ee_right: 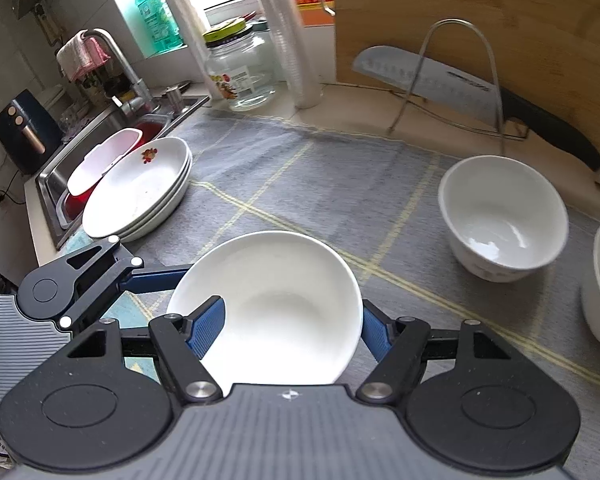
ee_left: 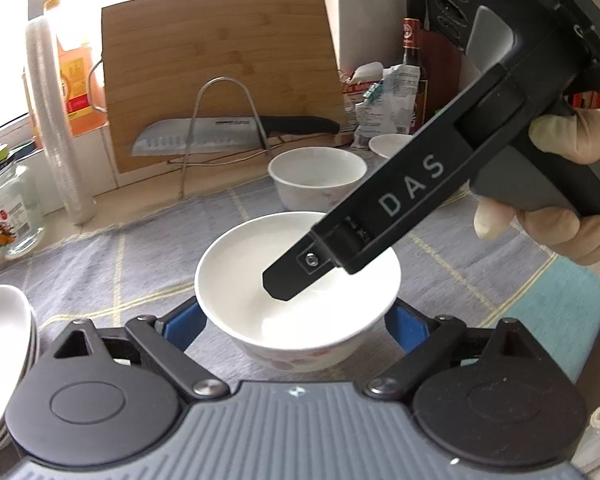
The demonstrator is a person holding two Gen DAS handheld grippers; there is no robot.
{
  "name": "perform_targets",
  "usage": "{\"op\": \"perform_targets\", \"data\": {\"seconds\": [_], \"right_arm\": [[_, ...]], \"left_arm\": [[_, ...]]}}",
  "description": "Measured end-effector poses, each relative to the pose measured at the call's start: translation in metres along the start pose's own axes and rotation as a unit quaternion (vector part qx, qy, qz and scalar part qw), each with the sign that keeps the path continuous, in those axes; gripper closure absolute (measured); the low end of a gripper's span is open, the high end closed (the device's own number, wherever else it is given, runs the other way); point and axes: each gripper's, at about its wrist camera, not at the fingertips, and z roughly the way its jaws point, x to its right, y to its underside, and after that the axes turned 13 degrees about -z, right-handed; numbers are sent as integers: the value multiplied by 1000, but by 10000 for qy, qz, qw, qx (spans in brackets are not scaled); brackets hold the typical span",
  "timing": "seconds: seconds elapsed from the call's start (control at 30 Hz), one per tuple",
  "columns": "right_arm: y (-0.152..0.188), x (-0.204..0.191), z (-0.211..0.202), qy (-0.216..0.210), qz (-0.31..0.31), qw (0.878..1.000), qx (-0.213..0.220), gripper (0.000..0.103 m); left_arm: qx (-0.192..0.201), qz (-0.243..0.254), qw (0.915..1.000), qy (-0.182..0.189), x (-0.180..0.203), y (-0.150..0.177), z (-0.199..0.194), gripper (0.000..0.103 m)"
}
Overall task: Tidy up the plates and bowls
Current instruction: 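Lift the white bowl with the right gripper and carry it toward the plate stack, then lower the bowl onto the mat beside the plates and open the right gripper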
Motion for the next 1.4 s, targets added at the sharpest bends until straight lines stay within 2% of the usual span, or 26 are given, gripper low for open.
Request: {"op": "perform_targets", "data": {"seconds": [0.37,0.73,0.83,0.9,1.03,1.23,1.4], "right_arm": [[-15,-21,25,-71,-106,9999,-79,26],[-19,-30,43,-9,-122,9997,-213,26],[-18,-31,45,-88,-107,9996,-234,16],[-18,-34,45,-73,-192,9995,-237,1],[-17,-41,41,166,-404,9989,-179,0],[-11,-37,27,300,-318,9990,49,0],[-4,-35,9,701,-315,9966,294,0]], "left_arm": [[-54,-117,9999,-108,-29,9,-6,8],[-178,-221,9996,-38,-45,15,-1,8],[-220,-243,9995,35,-48,17,2,8],[-263,-235,9993,83,-49,18,3,5],[-289,-302,9990,167,-54,21,-2,4],[-308,-334,9988,174,-57,23,-18,3],[-143,-224,9996,66,-54,18,-33,1]]}}
